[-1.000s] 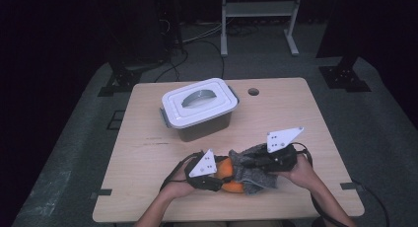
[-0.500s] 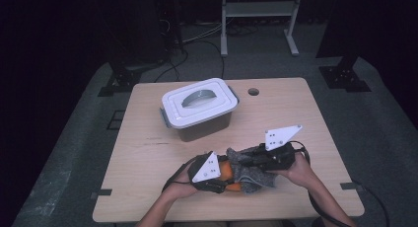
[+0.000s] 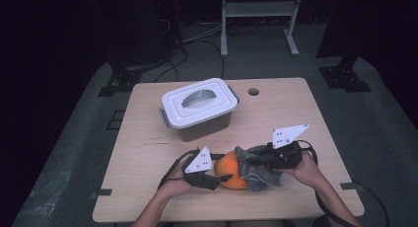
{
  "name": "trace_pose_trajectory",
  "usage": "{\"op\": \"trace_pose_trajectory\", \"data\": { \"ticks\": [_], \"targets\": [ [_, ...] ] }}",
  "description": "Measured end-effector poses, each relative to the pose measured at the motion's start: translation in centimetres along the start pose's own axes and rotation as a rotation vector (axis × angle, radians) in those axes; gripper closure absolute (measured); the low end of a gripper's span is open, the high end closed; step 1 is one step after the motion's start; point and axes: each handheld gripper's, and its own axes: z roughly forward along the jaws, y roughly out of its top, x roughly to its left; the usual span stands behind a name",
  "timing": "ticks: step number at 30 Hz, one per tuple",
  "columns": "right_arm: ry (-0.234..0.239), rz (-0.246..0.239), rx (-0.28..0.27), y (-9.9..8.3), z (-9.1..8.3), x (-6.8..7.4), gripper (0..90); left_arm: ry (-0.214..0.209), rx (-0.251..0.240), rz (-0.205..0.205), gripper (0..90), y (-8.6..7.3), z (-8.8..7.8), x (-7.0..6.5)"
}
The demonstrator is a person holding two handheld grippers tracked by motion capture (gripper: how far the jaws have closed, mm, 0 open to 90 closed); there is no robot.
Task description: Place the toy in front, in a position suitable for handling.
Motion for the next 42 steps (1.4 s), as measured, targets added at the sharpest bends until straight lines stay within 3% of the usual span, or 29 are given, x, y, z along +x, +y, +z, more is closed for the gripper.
{"op": "trace_pose_trajectory", "data": {
  "ticks": [4,5,10,14,19,20,23,24,28,32,34,36,39,42],
  "targets": [
    [0.024,-0.057,0.006,2.1,1.2,0.8,77.3,0.017,0.021,0.088,37.6,1.2,0.6,-1.1],
    [0.027,-0.075,0.022,2.5,1.6,1.0,77.3,0.017,0.021,0.088,37.6,1.2,0.6,-1.1],
    [0.027,-0.050,0.031,1.7,1.4,0.4,77.3,0.016,0.023,0.070,37.7,0.2,0.0,-0.5],
    [0.006,0.006,0.013,0.3,0.4,-0.4,77.2,-0.011,0.022,0.046,35.5,-0.1,-0.1,-0.1],
    [0.020,0.001,0.010,0.2,0.6,0.2,77.2,-0.069,-0.014,-0.057,15.6,0.6,0.4,0.2],
    [0.031,-0.007,0.009,0.4,1.0,0.5,77.1,-0.079,-0.007,-0.057,14.2,0.7,0.6,0.1],
    [0.047,-0.053,0.028,1.3,2.1,1.4,77.1,-0.064,0.031,0.015,23.7,0.3,0.8,-0.4],
    [0.039,-0.064,0.037,1.4,2.2,1.4,77.2,-0.060,0.025,0.012,28.3,0.1,0.6,-0.3],
    [0.031,-0.009,0.007,0.6,1.3,0.2,77.2,-0.061,0.035,0.023,35.6,-0.7,-0.4,0.3],
    [0.023,0.049,-0.043,-0.6,0.7,-0.5,77.1,-0.076,0.018,-0.031,30.2,-1.4,-0.9,1.0],
    [0.019,0.045,-0.044,-0.6,1.0,-0.3,77.1,-0.073,0.020,-0.033,18.8,-0.7,-0.6,0.8],
    [0.020,0.035,-0.049,-0.2,1.3,0.0,77.0,-0.076,0.008,-0.023,15.0,0.0,-0.1,0.4],
    [0.035,0.014,-0.052,0.4,1.9,0.4,76.9,-0.055,0.050,0.077,26.3,0.1,0.2,-0.2],
    [0.031,0.021,-0.059,0.0,1.6,0.2,76.9,-0.046,0.039,0.058,35.5,-0.6,-0.4,0.2]
  ]
}}
